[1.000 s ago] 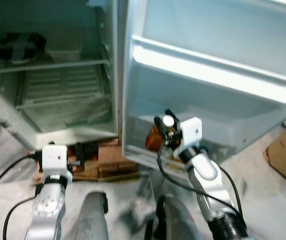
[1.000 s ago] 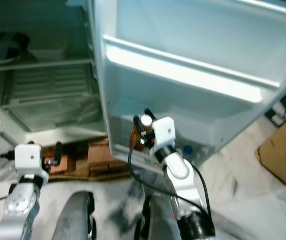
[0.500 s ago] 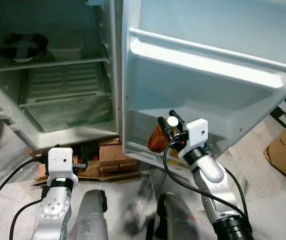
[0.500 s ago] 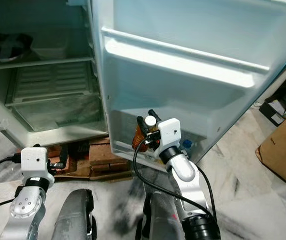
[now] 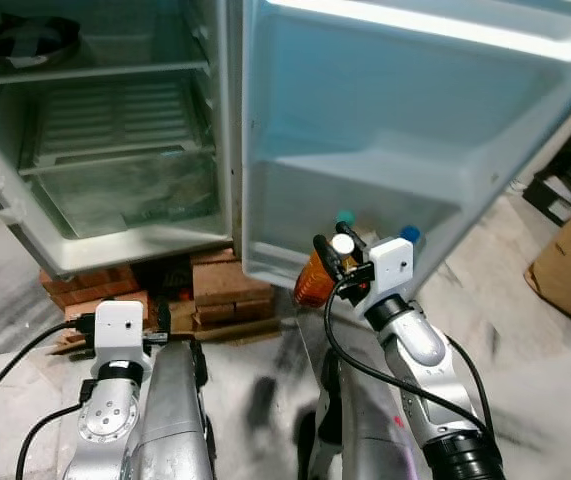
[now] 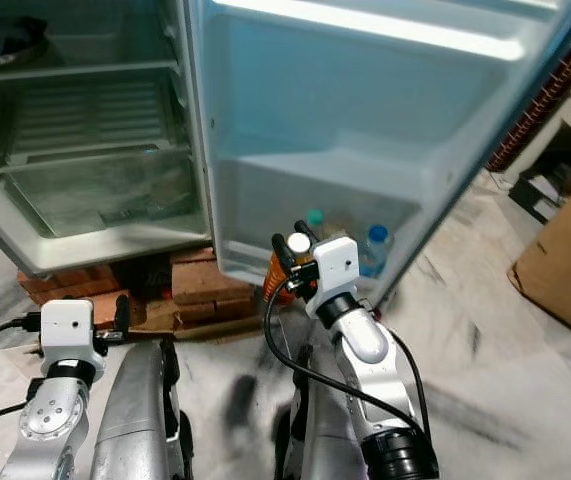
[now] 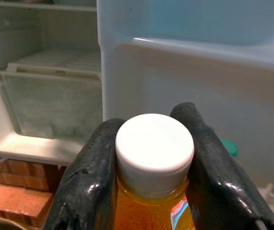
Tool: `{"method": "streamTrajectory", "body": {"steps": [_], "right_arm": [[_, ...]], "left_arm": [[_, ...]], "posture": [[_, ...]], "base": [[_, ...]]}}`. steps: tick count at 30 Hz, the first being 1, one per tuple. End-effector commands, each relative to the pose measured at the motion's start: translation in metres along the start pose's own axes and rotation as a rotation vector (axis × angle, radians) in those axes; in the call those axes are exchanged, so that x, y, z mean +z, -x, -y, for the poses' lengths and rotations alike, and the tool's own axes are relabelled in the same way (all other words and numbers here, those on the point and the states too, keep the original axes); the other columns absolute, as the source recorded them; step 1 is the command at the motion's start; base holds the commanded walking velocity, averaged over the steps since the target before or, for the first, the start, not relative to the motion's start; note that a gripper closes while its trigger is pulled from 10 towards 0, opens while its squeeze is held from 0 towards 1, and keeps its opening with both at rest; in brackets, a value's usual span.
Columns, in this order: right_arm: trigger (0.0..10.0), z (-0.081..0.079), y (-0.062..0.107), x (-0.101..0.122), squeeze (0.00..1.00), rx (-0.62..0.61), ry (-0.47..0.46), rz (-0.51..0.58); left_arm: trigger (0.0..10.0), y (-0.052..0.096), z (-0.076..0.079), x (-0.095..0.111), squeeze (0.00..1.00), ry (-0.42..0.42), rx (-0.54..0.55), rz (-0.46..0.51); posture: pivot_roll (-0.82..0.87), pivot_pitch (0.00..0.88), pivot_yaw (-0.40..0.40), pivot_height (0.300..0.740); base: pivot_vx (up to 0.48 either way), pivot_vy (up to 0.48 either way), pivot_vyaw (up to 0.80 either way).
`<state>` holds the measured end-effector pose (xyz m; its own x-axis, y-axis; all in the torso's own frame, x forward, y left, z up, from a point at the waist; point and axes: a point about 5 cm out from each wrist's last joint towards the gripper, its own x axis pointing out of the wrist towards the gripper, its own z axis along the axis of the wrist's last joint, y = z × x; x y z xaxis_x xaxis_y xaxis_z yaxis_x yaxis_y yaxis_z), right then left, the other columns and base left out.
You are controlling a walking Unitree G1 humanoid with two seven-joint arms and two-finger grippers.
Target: Restocking fridge
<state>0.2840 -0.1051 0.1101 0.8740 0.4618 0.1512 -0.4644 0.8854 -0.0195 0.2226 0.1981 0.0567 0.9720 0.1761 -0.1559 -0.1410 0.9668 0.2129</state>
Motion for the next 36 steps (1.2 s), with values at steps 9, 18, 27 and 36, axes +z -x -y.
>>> {"method": "streamTrajectory", "body": {"steps": [9,18,27,36], "right_arm": [[10.0,-0.013,-0.037,0.023,0.0,0.103,0.053,0.1],[10.0,-0.023,-0.067,0.052,0.0,0.133,0.202,0.236],[10.0,-0.032,-0.086,0.06,0.0,0.152,0.333,0.307],[10.0,-0.03,-0.096,0.054,0.0,0.126,0.539,0.303]], "left_arm": [[10.0,0.011,-0.016,0.004,0.0,-0.047,0.097,-0.002],[10.0,0.031,-0.025,0.012,0.0,-0.048,0.129,0.008],[10.0,0.046,-0.03,0.023,0.0,-0.072,0.127,0.019],[10.0,0.064,-0.034,0.024,0.0,-0.086,0.124,-0.01]], "posture": [[0.16,0.223,-0.083,0.522],[0.2,0.286,-0.1,0.522],[0.25,0.34,-0.111,0.522],[0.29,0.4,-0.112,0.522]], "base": [[0.0,0.0,0.0],[0.0,0.0,0.0],[0.0,0.0,0.0],[0.0,0.0,0.0]]}}
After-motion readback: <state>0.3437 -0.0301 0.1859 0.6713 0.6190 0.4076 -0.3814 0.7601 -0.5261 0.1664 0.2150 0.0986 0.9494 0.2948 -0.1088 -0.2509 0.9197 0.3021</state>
